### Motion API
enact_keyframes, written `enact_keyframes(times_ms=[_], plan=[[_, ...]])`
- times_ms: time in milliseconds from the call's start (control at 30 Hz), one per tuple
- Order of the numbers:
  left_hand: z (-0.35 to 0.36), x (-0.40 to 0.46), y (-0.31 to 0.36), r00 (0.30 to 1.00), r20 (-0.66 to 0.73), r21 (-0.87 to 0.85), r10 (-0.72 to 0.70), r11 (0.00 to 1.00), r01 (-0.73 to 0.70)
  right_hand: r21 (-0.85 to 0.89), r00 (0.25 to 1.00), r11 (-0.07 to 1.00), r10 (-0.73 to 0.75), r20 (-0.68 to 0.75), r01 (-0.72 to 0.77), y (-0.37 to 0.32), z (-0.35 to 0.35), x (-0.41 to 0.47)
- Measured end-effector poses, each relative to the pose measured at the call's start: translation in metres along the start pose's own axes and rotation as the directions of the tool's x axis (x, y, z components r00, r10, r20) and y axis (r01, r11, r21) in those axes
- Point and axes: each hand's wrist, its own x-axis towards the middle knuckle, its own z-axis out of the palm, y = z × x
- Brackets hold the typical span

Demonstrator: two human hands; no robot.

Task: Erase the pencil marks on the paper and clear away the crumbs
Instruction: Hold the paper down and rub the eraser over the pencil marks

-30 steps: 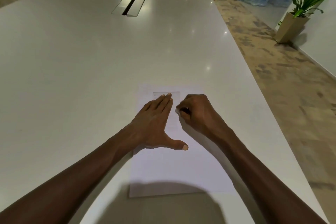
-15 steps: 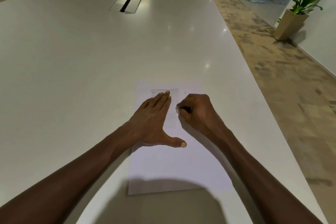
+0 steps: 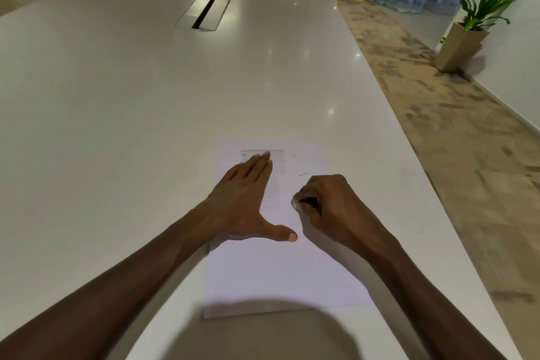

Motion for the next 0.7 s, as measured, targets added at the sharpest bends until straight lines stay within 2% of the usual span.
enact_keyframes(times_ms=[167,267,400,533,700], plan=[[-0.001,0.001,0.001,1.000,0.025,-0.024,-0.007,1.000,0.007,0.280,0.974,0.939,0.221,-0.054,-0.198,0.005,-0.010,0.007],[-0.007,0.004,0.001,1.000,-0.009,-0.072,0.000,0.997,-0.001,0.372,0.950,0.895,0.300,-0.091,-0.247,0.013,-0.012,0.020],[-0.017,0.014,0.000,0.989,-0.145,-0.180,0.007,0.983,-0.033,0.341,0.955,0.912,0.278,-0.108,-0.227,0.013,-0.008,0.037],[-0.015,0.018,-0.007,0.998,-0.055,-0.150,0.003,0.989,-0.011,0.258,0.963,0.941,0.250,-0.103,-0.217,0.014,-0.001,0.048],[-0.006,0.023,-0.012,0.995,-0.101,-0.060,-0.007,0.998,0.001,0.256,0.965,0.947,0.232,-0.126,-0.194,0.017,0.004,0.048]])
